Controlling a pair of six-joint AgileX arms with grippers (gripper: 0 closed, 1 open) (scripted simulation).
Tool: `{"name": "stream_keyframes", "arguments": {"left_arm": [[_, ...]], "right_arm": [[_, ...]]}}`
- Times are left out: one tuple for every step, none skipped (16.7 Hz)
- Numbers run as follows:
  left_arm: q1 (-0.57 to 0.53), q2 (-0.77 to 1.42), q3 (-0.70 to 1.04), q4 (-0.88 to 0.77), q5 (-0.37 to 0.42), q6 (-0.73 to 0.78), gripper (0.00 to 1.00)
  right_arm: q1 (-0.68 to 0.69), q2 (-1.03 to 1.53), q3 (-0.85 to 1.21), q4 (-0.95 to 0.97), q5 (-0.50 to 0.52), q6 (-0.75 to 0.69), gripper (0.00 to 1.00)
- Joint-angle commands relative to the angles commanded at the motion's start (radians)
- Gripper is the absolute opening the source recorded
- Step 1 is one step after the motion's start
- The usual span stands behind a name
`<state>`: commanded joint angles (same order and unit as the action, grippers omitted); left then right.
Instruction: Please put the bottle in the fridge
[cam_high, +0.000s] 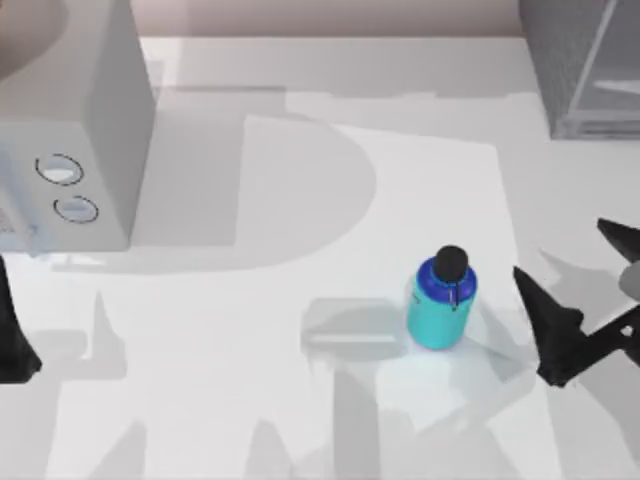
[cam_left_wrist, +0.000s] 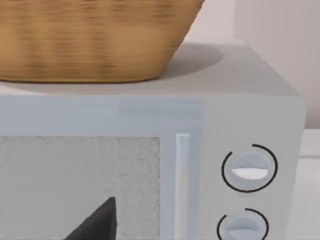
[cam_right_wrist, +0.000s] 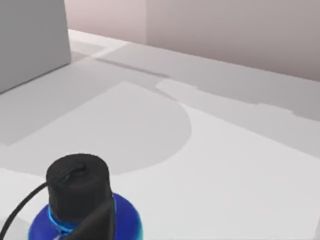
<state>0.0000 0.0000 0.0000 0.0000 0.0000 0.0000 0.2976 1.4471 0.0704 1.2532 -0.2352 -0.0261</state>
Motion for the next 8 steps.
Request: {"name": "stream_keyframes", "arguments": {"left_arm": [[0.000,0.000,0.000,0.000,0.000,0.000,1.00],[0.000,0.000,0.000,0.000,0.000,0.000,1.00],[0.000,0.000,0.000,0.000,0.000,0.000,1.00],[0.000,0.000,0.000,0.000,0.000,0.000,1.00],[0.000,0.000,0.000,0.000,0.000,0.000,1.00],[0.000,0.000,0.000,0.000,0.000,0.000,1.00],[0.000,0.000,0.000,0.000,0.000,0.000,1.00],[0.000,0.000,0.000,0.000,0.000,0.000,1.00]], "right_arm": [[0.017,0.087,0.003,0.073,-0.013,-0.003,1.00],[0.033,0.169,0.006,0.142,-0.025,-0.007,1.00],[0.049,0.247,0.008,0.207,-0.036,-0.010,1.00],[0.063,0.320,0.011,0.268,-0.047,-0.014,1.00],[0.077,0.387,0.013,0.324,-0.057,-0.018,1.00],[0.089,0.448,0.015,0.375,-0.065,-0.021,1.00],[0.099,0.501,0.016,0.420,-0.073,-0.024,1.00],[0.108,0.546,0.018,0.457,-0.079,-0.027,1.00]]}}
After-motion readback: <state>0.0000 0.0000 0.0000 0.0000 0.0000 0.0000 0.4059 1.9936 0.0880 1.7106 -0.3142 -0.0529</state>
